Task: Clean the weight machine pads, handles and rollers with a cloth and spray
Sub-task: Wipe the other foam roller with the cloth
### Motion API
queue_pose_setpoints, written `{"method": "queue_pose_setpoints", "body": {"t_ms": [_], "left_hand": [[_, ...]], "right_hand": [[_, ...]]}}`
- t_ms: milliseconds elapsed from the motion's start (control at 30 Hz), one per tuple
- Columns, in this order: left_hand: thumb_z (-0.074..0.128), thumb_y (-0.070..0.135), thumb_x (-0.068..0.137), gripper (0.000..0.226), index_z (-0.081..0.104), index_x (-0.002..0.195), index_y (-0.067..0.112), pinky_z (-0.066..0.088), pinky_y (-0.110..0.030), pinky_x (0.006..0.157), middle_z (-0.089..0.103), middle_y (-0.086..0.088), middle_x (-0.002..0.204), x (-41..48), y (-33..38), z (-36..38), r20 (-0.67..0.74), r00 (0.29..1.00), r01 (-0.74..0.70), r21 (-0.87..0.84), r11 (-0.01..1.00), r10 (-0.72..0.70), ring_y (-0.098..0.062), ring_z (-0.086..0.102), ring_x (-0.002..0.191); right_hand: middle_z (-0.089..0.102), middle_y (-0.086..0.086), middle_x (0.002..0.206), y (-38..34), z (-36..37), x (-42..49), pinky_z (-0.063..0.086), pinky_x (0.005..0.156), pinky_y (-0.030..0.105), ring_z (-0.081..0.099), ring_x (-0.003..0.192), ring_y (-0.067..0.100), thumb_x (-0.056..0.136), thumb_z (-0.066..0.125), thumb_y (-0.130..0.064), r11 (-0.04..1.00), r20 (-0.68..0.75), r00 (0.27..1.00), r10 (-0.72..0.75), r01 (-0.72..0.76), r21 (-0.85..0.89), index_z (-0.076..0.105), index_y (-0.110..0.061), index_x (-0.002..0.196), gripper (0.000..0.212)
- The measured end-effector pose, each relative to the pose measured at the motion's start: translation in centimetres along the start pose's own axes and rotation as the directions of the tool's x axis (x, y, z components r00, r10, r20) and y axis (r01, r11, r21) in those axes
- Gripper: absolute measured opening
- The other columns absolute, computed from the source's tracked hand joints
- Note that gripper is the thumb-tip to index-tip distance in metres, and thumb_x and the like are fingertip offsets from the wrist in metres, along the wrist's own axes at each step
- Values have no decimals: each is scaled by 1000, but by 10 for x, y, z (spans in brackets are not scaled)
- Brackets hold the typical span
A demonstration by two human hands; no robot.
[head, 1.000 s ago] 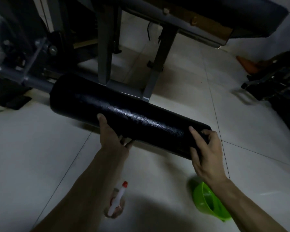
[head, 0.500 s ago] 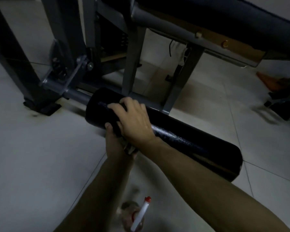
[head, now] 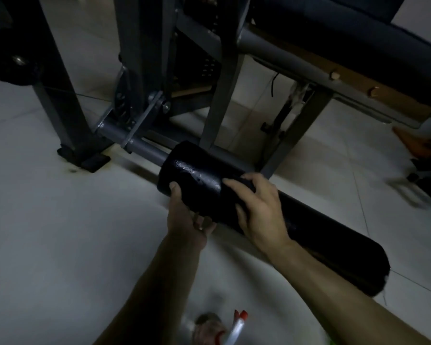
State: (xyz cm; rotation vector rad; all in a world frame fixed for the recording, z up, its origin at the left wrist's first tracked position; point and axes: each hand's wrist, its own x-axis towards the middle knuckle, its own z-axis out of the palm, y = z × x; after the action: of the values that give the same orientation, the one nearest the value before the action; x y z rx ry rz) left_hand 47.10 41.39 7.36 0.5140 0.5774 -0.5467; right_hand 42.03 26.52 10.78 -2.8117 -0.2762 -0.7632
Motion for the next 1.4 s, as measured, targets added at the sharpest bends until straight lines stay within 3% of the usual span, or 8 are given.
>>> {"method": "queue_pose_setpoints", "body": {"t_ms": [167,367,533,700,867,1033,1200,1400], "left_hand": [[52,65,95,58,60,137,26,45,-58,105,66,-16,131,-3,9,0,112,990,101,-110,989,-89,-37,61,121],[51,62,98,55,60,131,19,43,-62,109,66,-18,128,-2,10,2,4,997,77,-85,993,-77,-39,61,118],[58,61,95,44,64,114,22,51,-53,104,71,-9,112,0,2,6,-150,989,0,35,999,5,-28,66,106],[60,58,95,41,62,112,21,50,-51,104,69,-12,114,-3,1,5,-169,985,-19,105,994,36,-31,65,110],[57,65,93,59,62,131,20,54,-44,93,67,-16,132,1,-22,-3,-76,997,-29,69,997,34,-36,56,131],[59,82,79,90,55,142,17,36,-55,114,42,-27,152,-7,-66,2,38,999,-5,143,990,-1,-52,42,137],[57,79,81,61,54,119,33,47,-50,102,62,3,106,-9,-97,5,-57,998,-22,290,957,41,-23,54,114],[66,74,79,61,54,117,28,53,-58,99,64,-15,122,-18,-99,19,-31,1000,10,231,973,-3,-35,64,110]], "right_hand": [[56,18,125,-56,57,90,45,96,51,52,114,37,79,76,-4,994,40,996,-78,75,79,67,-17,133,57],[56,17,125,-43,37,77,42,91,45,54,110,37,91,55,-28,989,169,974,-148,150,1,67,-20,134,45],[56,16,126,11,-17,-14,40,89,40,56,109,35,81,69,5,992,88,993,-75,83,-96,69,-18,132,56],[55,17,126,-7,6,5,43,93,44,54,115,34,74,69,4,1000,20,999,-26,26,-10,69,-16,131,60],[55,16,127,-49,45,69,33,90,38,49,115,32,80,76,-25,998,97,993,-66,67,-14,64,-21,137,59],[57,14,124,5,-3,7,35,83,37,54,107,30,88,75,-16,990,119,990,-77,90,-109,65,-24,138,51],[56,17,125,80,-79,-106,36,85,40,56,107,35,84,63,-5,978,31,997,76,-69,-199,64,-21,139,57],[57,16,125,74,-68,-111,43,87,49,56,113,35,74,63,-4,973,-94,974,207,-216,-87,64,-19,139,66]]}}
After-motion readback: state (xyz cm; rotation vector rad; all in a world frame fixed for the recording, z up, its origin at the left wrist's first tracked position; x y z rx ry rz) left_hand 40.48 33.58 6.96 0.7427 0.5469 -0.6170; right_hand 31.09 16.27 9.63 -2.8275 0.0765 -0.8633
